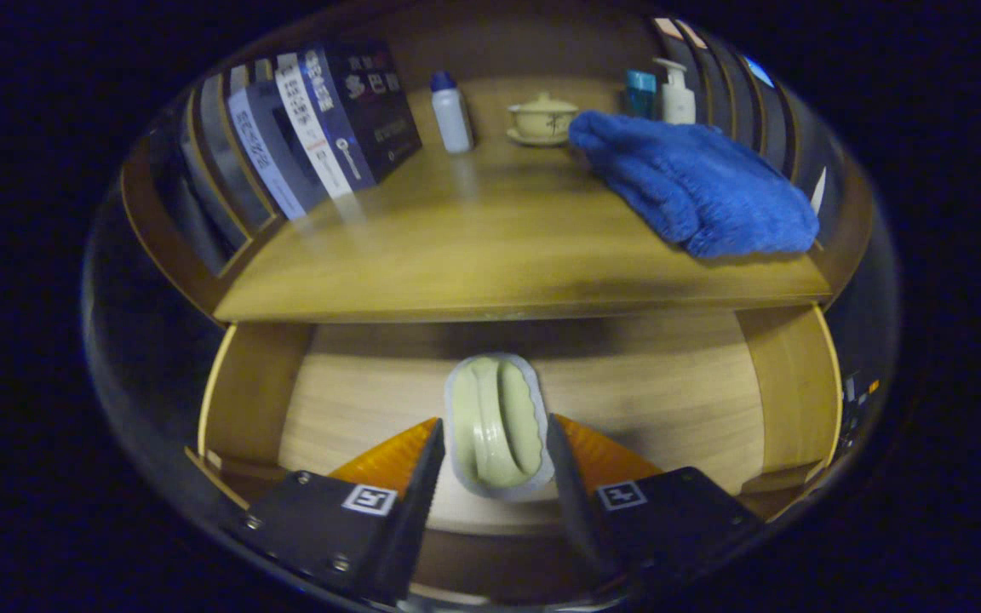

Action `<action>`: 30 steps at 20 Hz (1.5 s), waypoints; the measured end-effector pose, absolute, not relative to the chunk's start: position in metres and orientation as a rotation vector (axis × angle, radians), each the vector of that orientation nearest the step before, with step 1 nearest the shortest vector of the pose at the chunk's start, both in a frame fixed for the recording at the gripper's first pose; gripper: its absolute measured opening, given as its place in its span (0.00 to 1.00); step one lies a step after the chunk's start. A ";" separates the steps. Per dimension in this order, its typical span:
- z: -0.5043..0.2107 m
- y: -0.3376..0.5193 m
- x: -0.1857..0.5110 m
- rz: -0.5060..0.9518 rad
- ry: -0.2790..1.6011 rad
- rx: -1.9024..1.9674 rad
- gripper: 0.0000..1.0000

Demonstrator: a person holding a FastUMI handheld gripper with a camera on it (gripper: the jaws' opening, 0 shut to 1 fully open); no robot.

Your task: Pull open the drawer, take out the items inside it, and place them on the countertop above the cabinet.

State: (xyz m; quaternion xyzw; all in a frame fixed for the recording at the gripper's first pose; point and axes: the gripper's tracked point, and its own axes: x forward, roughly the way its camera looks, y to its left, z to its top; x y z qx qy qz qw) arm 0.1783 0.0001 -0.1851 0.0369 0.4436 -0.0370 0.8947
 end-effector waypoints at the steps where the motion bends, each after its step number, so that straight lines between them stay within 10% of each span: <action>1: -0.194 0.005 0.179 -0.069 0.946 0.098 0.60; 5: -0.192 0.016 0.179 -0.029 0.904 0.121 0.16; 20: -0.051 0.047 0.156 0.075 0.314 0.085 0.16; 30: -0.056 0.025 0.275 -0.017 0.491 0.187 0.16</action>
